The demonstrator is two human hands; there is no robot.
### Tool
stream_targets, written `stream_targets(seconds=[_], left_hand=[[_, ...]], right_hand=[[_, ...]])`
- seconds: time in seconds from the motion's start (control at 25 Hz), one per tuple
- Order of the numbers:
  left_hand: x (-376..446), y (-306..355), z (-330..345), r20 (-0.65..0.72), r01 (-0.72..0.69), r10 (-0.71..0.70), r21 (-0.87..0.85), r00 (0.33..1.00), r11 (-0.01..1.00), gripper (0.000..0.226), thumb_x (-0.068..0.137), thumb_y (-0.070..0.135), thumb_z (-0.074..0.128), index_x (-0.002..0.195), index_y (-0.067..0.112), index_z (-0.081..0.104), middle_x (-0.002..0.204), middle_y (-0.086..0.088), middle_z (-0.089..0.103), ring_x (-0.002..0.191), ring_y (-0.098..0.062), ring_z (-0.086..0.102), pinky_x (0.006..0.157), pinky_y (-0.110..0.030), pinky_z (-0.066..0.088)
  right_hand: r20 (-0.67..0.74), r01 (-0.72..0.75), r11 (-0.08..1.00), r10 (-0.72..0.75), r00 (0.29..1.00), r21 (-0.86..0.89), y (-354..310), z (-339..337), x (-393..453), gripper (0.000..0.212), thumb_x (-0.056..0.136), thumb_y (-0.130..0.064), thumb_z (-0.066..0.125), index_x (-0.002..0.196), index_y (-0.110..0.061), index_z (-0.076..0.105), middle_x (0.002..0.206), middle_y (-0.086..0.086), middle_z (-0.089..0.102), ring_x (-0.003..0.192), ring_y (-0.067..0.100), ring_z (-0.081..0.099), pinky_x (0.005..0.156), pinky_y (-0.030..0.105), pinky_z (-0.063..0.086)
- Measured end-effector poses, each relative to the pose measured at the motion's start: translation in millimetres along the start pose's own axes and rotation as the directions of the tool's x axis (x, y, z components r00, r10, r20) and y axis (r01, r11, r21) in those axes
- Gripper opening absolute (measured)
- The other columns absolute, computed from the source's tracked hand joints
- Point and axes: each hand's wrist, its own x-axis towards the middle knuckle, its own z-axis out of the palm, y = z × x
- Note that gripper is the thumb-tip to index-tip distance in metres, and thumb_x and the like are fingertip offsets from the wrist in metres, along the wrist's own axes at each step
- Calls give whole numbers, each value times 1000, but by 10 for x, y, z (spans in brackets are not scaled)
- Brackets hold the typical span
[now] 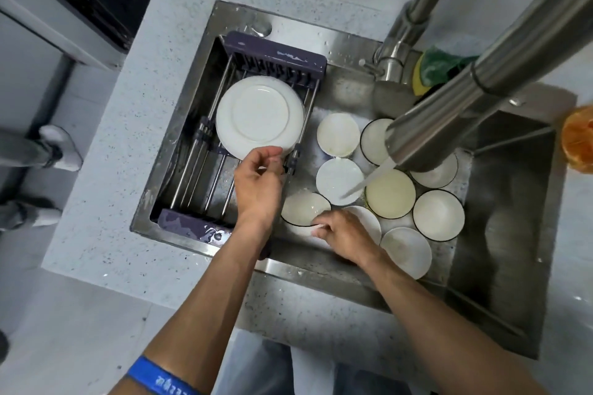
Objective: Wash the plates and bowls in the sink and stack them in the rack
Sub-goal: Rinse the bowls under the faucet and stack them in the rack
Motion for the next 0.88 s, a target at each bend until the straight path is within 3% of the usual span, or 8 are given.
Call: stream_targets(seconds=[0.12, 0.24, 0.32, 0.4, 0.56, 0.68, 0.8, 0.88], left_hand=[[-74, -6, 74, 37, -10, 11, -23, 999, 1000, 24, 86, 10, 60, 79, 30, 71, 82, 2, 70, 79, -18, 61, 77, -43, 55], [-140, -12, 168, 76, 18, -15, -37, 997, 999, 27, 90, 5, 59, 82, 28, 71, 85, 1, 71, 81, -19, 62, 77, -37, 52], [-243, -24, 262, 157, 16, -23, 45, 987, 999, 25, 94, 6, 57, 92, 27, 70, 97, 0, 72, 92, -20, 65, 87, -32, 53], [-362, -53, 360, 273, 36, -69, 124, 959, 992, 22, 98, 9, 55, 115, 19, 66, 119, -2, 67, 108, -15, 60, 92, -19, 48], [-444, -205, 576, 396, -29, -76, 253, 915, 967, 55, 99, 32, 54, 151, 19, 38, 156, -2, 35, 142, -14, 35, 119, -35, 28], [-548, -160, 773, 454, 22, -168, 309, 875, 951, 60, 100, 47, 47, 154, 29, 28, 156, 9, 27, 143, -10, 26, 122, -38, 21], [-518, -81, 913, 367, 311, -328, 107, 870, 944, 38, 98, 50, 47, 122, 25, 61, 121, 2, 64, 105, -17, 60, 84, -33, 50], [-444, -85, 907, 311, 447, -439, 49, 843, 893, 40, 93, 56, 49, 104, 22, 68, 104, -4, 73, 86, -21, 66, 63, -28, 48]], right_hand=[[-90, -176, 843, 256, 962, 509, -208, -113, -204, 15, 87, -17, 73, 75, -24, 67, 64, -11, 60, 63, 3, 54, 66, 26, 42], [10, -219, 282, 594, 805, 934, -475, -430, -314, 12, 90, -13, 71, 91, -20, 61, 80, 4, 67, 67, 23, 64, 65, 34, 56], [166, -173, -54, 642, 748, 984, -629, -629, -308, 15, 92, -15, 69, 103, -15, 59, 89, 6, 65, 70, 27, 64, 68, 39, 58], [237, -121, -223, 619, 749, 967, -774, -771, -269, 13, 95, -16, 64, 107, -14, 60, 87, 4, 65, 68, 22, 60, 63, 38, 60], [278, -75, -322, 651, 707, 944, -819, -934, -388, 9, 97, -16, 61, 105, -12, 62, 69, 2, 69, 58, 14, 54, 53, 32, 60], [273, -104, -281, 673, 687, 954, -708, -1008, -621, 6, 96, -20, 63, 97, -14, 63, 65, -2, 59, 53, 11, 48, 57, 32, 55], [262, -98, -265, 706, 658, 959, -656, -1048, -756, 11, 94, -21, 66, 86, -15, 61, 50, -4, 49, 50, 11, 42, 58, 31, 50], [285, -125, -272, 702, 653, 954, -580, -1092, -780, 15, 93, -26, 67, 87, -14, 59, 54, -4, 44, 45, 10, 37, 50, 27, 46]])
